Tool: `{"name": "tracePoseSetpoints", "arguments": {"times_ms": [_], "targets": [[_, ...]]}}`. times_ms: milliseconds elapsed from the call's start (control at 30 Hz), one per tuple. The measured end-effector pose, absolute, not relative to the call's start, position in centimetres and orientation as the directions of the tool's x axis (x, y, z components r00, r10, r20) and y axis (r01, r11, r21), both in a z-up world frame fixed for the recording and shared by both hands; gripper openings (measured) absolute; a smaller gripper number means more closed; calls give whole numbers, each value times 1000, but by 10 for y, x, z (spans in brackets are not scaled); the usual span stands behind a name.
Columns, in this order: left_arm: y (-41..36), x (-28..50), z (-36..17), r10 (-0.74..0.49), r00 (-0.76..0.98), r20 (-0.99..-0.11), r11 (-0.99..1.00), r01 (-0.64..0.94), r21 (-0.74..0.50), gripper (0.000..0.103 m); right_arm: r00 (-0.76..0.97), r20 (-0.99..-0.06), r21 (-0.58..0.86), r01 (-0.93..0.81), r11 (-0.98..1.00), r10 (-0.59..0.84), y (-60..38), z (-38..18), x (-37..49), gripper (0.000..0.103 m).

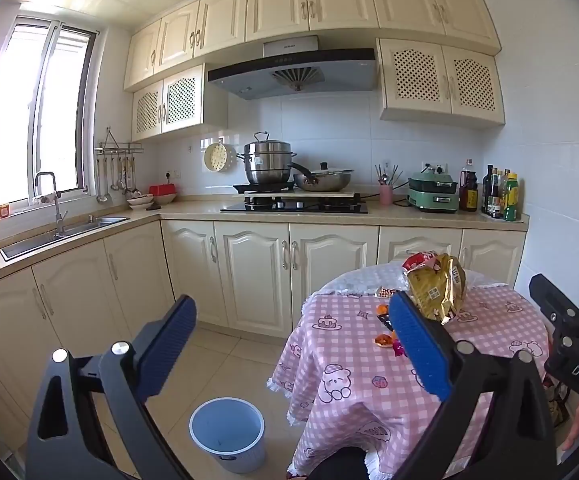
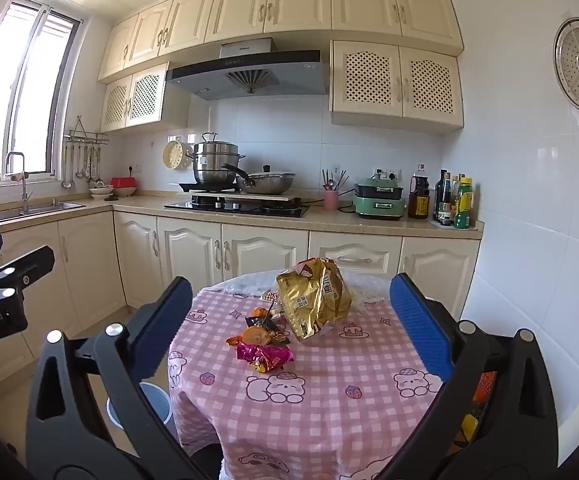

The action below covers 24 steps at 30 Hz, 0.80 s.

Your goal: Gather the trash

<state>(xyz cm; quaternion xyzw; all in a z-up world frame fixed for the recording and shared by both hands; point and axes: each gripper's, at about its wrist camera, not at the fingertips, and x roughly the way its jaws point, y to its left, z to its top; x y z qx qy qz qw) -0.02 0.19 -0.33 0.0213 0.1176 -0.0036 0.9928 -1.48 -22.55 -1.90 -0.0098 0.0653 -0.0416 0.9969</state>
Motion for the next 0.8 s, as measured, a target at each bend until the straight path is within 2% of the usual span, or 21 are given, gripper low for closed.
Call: {"name": "tracePoseSetpoints", "arguments": {"times_ms": [800], "targets": [[1,2,-13,-2,971,-239,999,12,41,95,987,-139,-20,79,997,-81,-228,-29,-12,97]]}}
